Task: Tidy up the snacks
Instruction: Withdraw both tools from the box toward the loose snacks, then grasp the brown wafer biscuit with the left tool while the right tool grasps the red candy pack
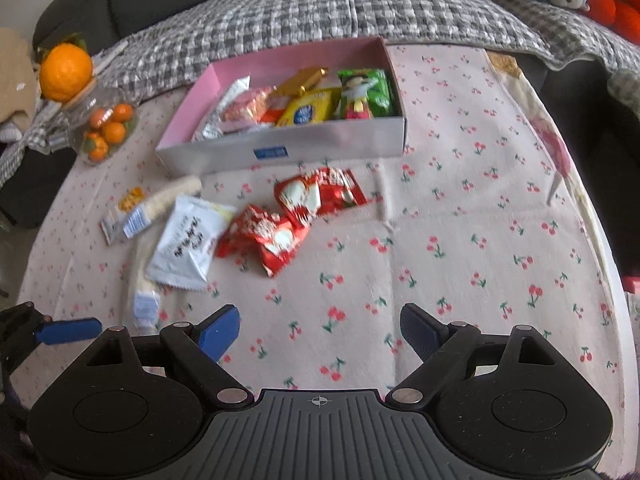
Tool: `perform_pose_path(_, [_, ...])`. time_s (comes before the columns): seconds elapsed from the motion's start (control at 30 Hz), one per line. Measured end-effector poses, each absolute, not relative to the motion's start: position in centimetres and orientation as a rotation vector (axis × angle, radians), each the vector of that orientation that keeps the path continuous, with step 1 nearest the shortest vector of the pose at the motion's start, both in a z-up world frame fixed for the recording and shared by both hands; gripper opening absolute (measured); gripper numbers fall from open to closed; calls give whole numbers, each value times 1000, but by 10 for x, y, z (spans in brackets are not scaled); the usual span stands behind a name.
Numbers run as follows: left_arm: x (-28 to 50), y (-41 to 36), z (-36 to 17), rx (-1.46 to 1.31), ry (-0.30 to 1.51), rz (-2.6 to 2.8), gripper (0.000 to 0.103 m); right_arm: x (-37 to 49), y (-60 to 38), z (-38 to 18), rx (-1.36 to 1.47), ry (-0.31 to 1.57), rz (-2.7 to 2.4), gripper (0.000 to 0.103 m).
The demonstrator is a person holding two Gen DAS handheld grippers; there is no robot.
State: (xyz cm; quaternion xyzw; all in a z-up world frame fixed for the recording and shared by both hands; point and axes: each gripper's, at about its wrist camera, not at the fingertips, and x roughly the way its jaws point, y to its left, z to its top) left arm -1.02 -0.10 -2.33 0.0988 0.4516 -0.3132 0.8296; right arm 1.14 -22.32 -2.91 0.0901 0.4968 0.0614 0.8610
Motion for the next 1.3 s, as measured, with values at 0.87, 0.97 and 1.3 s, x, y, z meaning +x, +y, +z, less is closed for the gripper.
perform_pose_path(0.87, [-21,-14,-31,291,1000,-727,32,42,-239,-35,279,981,99,90])
perform_pose_path(0.97, [-12,-12,-28,272,1003,-682,32,50,-238,-37,314,990,90,90])
perform_pose_path(1.3, [13,-5,-13,193,987,-555,31,83,-227,-40,351,997,42,89])
